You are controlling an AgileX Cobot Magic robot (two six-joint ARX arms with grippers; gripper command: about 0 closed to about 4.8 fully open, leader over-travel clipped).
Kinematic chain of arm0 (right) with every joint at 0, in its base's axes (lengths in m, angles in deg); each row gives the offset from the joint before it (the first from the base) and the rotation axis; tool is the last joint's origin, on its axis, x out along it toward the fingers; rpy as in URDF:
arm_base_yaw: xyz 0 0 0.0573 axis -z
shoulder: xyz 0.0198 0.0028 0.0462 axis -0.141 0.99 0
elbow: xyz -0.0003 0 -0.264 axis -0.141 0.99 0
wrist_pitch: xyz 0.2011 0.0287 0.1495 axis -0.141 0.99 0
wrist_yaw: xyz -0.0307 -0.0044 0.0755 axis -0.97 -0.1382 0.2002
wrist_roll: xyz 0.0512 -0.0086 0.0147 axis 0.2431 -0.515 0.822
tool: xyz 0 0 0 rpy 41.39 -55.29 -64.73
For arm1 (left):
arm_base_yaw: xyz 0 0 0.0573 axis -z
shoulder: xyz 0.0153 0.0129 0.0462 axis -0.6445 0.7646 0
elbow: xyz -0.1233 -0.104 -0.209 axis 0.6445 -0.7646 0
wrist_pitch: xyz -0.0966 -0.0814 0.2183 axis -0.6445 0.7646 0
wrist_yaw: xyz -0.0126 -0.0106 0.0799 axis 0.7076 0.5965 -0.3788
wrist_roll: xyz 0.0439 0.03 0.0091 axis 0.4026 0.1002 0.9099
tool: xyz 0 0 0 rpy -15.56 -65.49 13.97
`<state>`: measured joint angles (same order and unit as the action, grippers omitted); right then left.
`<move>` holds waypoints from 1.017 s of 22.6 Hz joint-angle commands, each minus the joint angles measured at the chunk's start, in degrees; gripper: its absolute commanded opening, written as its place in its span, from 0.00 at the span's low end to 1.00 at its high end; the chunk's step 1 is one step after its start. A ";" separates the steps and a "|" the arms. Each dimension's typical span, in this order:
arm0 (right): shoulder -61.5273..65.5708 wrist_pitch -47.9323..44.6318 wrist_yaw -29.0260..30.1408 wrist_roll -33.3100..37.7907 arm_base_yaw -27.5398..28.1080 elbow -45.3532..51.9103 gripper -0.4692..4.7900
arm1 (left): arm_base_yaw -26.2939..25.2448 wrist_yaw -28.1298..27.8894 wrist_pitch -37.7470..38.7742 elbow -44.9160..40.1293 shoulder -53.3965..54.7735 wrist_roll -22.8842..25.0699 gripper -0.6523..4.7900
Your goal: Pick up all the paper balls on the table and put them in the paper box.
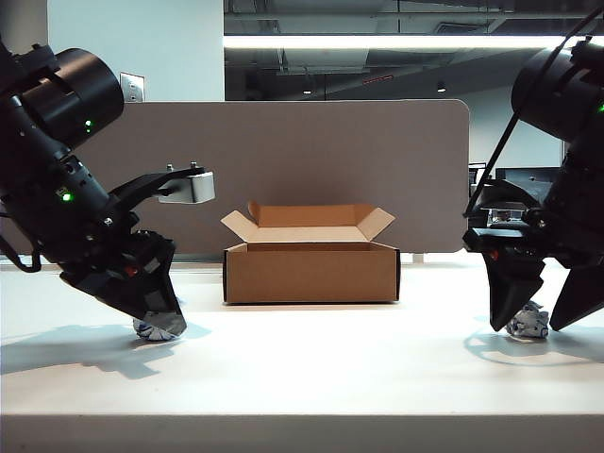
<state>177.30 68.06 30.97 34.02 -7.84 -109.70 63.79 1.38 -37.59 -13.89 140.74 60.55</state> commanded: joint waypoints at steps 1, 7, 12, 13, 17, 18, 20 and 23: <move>-0.11 1.70 0.44 0.28 -0.11 0.00 0.67 | 0.04 -0.39 -1.07 0.20 0.00 -0.37 0.51; -0.11 2.43 0.44 0.46 -0.11 0.00 0.53 | 0.04 -0.37 -1.07 0.20 0.00 -1.27 0.50; -0.11 2.51 0.44 0.46 -0.11 0.00 0.48 | 0.04 -0.37 -1.09 0.20 0.00 -1.46 0.50; -0.11 2.51 0.44 0.46 -0.11 0.00 0.48 | 0.04 -0.37 -1.09 0.20 0.00 -1.46 0.50; -0.13 2.43 0.44 0.44 -0.11 0.00 0.48 | 0.04 -0.37 -1.25 0.20 0.00 -1.49 0.43; -0.13 2.32 0.44 0.44 -0.11 0.00 0.47 | 0.04 -0.37 -1.49 0.20 0.00 -1.70 0.43; -0.17 1.40 0.44 0.44 -0.11 -0.04 0.46 | 0.04 -0.37 -1.79 0.66 -0.02 -2.67 0.43; -0.24 0.68 0.46 0.44 -0.09 -0.11 0.46 | 0.04 -0.35 -1.20 3.45 -0.02 -2.95 0.43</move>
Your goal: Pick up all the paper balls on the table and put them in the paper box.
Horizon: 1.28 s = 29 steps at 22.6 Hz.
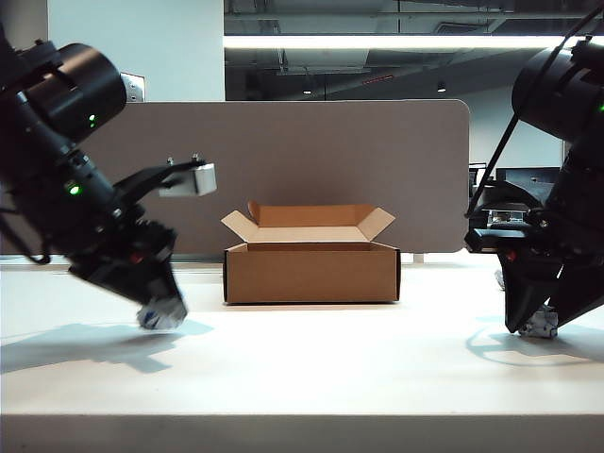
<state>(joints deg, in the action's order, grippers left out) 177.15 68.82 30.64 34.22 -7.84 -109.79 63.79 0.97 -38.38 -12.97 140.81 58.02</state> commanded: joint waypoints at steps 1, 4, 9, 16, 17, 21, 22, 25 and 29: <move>-0.09 -0.07 0.79 0.24 -0.09 -0.02 0.46 | 0.04 0.09 0.13 3.37 -0.09 -0.42 0.43; -0.15 0.07 0.83 0.24 -0.09 -0.68 0.46 | 0.04 0.09 2.03 7.10 -0.09 -1.16 0.43; -0.13 0.59 1.20 0.24 -0.09 -7.13 0.46 | 0.04 0.11 2.29 12.57 -0.07 -1.25 0.43; 0.09 -0.39 3.65 1.18 -0.15 -17.22 0.46 | 0.04 0.31 2.25 19.91 0.09 -2.67 0.44; 0.46 -1.07 4.26 1.51 -0.22 -18.62 0.46 | 0.04 0.31 2.23 21.18 0.48 -2.82 0.44; 4.63 -1.62 7.69 1.95 -0.98 -27.67 0.46 | 0.00 2.84 -0.17 27.21 3.69 -7.85 0.44; 5.95 -1.66 8.28 1.95 -1.25 -29.38 0.46 | -0.04 2.89 -0.15 28.33 4.42 -8.57 0.44; 10.14 -1.66 10.01 1.40 -1.84 -34.67 0.46 | -0.02 2.89 0.13 31.98 7.21 -9.01 0.44; 16.72 -1.70 11.52 0.79 -2.64 -41.16 0.46 | -0.02 2.84 0.92 37.31 11.76 -12.94 0.44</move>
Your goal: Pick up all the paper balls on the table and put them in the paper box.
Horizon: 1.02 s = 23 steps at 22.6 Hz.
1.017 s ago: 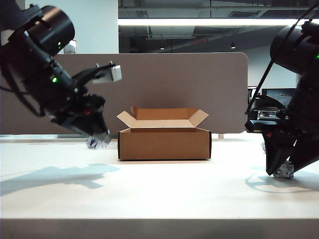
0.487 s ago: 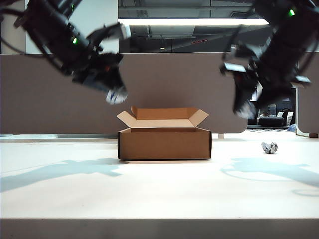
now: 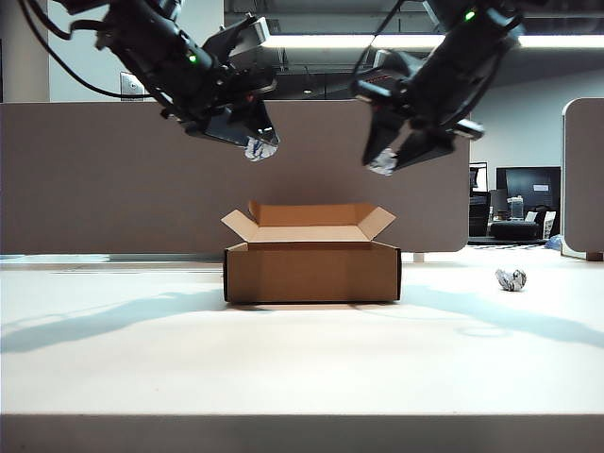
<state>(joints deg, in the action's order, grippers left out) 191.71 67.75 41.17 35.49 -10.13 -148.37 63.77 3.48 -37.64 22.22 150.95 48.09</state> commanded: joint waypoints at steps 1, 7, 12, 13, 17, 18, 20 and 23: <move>3.67 -0.63 0.94 -1.07 -0.66 -3.67 0.46 | 0.00 0.26 0.35 3.23 2.86 -3.82 0.45; 9.44 -1.92 5.14 -1.90 -1.01 -6.38 0.48 | 0.00 0.50 2.27 6.86 6.99 -4.63 0.46; 10.88 -1.84 5.92 -1.90 -1.03 -6.38 0.56 | 0.00 2.73 2.25 7.02 8.04 -4.59 0.52; 10.88 -1.86 5.95 -1.90 -1.03 -6.38 0.61 | -0.02 2.71 2.27 7.02 8.17 -4.48 0.52; 10.84 -2.54 6.95 -1.88 -1.01 -6.56 0.73 | -0.04 2.73 2.21 7.02 8.13 -4.39 0.52; 10.84 -2.43 6.97 -1.88 -1.01 -6.75 0.73 | -0.04 2.73 2.25 7.04 8.13 -4.39 0.52; 10.54 -2.19 6.21 -3.65 -0.72 -6.99 0.73 | -0.22 2.60 4.22 7.41 7.58 -4.24 0.52; 9.55 -0.72 -0.83 -11.08 0.37 -7.02 0.73 | -0.42 -0.68 9.25 8.31 5.60 -2.16 0.52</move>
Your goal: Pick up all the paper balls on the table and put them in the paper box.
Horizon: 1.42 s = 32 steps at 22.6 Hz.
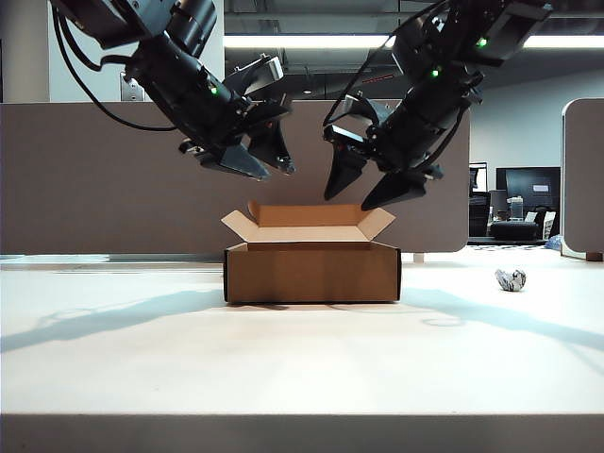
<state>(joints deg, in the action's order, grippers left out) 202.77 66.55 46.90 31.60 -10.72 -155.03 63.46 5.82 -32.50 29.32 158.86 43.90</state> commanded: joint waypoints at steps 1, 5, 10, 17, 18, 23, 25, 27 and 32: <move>-1.68 1.27 -11.10 -8.98 1.51 -0.35 0.73 | -0.26 -5.25 5.88 1.53 -3.15 2.99 0.52; -1.64 4.70 -20.33 -9.51 5.07 -0.37 0.73 | -1.55 -15.10 15.32 1.84 -8.74 5.81 0.52; -1.60 5.60 -20.48 -5.73 9.68 -0.37 0.73 | -5.27 -14.99 27.71 1.81 -12.90 0.85 0.52; -0.48 6.71 -20.22 0.76 15.96 -0.44 0.73 | -8.85 -9.88 35.54 1.81 -15.19 -0.42 0.52; 0.04 7.04 -20.09 0.74 16.46 -0.44 0.73 | -9.03 -9.86 36.04 1.81 -15.45 -0.46 0.52; 2.99 8.81 -16.87 0.94 17.55 -0.42 0.73 | -9.66 -9.88 36.94 1.81 -15.56 -0.46 0.52; 4.09 8.57 -16.57 0.94 17.53 -0.44 0.73 | -9.64 -9.84 36.61 1.81 -15.52 -0.42 0.52; 4.46 8.26 -16.57 0.94 17.49 -0.44 0.73 | -9.66 -9.90 36.50 1.81 -15.52 -0.28 0.52; 6.01 8.00 -16.57 0.94 17.49 -0.42 0.73 | -9.66 -9.90 36.57 1.81 -15.52 -0.17 0.52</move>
<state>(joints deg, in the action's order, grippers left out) 208.64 74.81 30.33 32.32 6.79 -155.36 53.74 -4.13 4.53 31.01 143.59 43.68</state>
